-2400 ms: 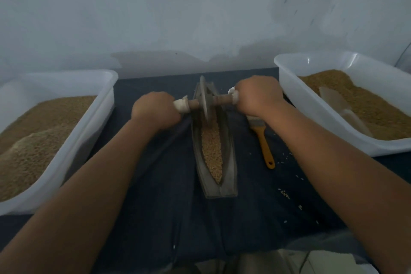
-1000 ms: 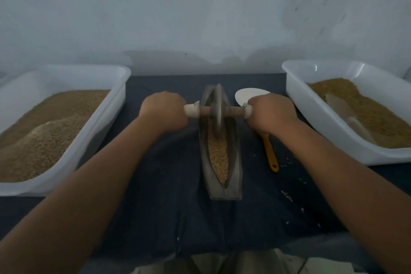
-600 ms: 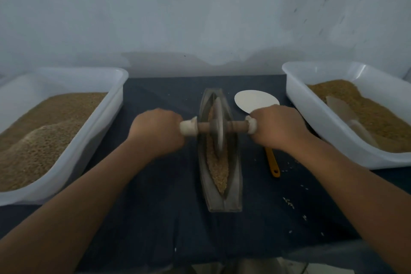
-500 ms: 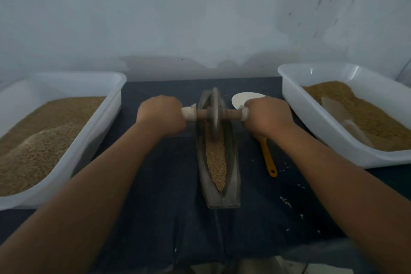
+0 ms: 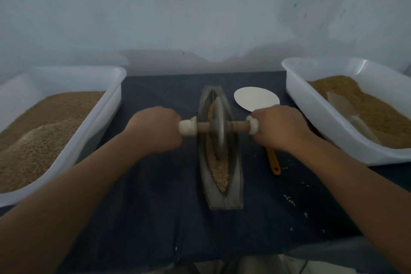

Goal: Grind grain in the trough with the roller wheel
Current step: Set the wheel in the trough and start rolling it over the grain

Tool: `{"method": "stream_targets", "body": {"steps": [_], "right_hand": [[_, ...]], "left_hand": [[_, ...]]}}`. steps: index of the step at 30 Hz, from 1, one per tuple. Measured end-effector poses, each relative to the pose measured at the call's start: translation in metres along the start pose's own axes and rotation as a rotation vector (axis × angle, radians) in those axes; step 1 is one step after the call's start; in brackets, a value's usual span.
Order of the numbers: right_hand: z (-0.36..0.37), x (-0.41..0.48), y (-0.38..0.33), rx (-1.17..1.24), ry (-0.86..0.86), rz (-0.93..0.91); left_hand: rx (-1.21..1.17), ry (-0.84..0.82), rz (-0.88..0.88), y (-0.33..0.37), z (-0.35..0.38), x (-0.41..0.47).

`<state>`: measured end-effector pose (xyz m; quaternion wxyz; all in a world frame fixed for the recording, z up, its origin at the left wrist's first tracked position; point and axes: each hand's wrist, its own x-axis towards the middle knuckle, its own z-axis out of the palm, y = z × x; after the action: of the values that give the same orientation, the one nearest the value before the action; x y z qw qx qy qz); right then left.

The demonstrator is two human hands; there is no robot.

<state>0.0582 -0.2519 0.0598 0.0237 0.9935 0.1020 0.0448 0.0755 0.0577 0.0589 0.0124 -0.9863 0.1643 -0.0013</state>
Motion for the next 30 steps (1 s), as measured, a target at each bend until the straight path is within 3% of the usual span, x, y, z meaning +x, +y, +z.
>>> {"method": "stream_targets", "body": {"steps": [3, 6, 11, 15, 18, 21, 25, 30], "right_hand": [[0.008, 0.039, 0.000, -0.040, 0.156, 0.118], [0.006, 0.048, -0.001, -0.062, 0.195, 0.117], [-0.012, 0.002, -0.005, 0.012, 0.047, -0.018], [-0.022, -0.031, 0.000, -0.027, -0.066, -0.113], [-0.016, -0.013, 0.003, 0.009, -0.158, -0.046], [-0.002, 0.026, 0.001, -0.040, -0.051, 0.052], [-0.002, 0.055, -0.002, -0.092, 0.199, 0.072], [-0.010, 0.008, 0.004, -0.027, -0.082, -0.017]], "left_hand": [[0.026, 0.121, -0.123, 0.003, -0.005, 0.042], [-0.007, 0.114, -0.122, 0.000, -0.008, 0.053], [-0.115, -0.051, -0.034, -0.004, 0.007, 0.002], [-0.037, -0.011, 0.021, -0.005, 0.015, -0.034], [0.007, 0.069, 0.004, 0.000, 0.013, -0.018], [0.050, 0.162, -0.078, 0.004, 0.003, 0.026], [-0.053, 0.073, -0.125, 0.000, -0.012, 0.055], [-0.051, -0.007, 0.016, -0.001, 0.002, -0.005]]}}
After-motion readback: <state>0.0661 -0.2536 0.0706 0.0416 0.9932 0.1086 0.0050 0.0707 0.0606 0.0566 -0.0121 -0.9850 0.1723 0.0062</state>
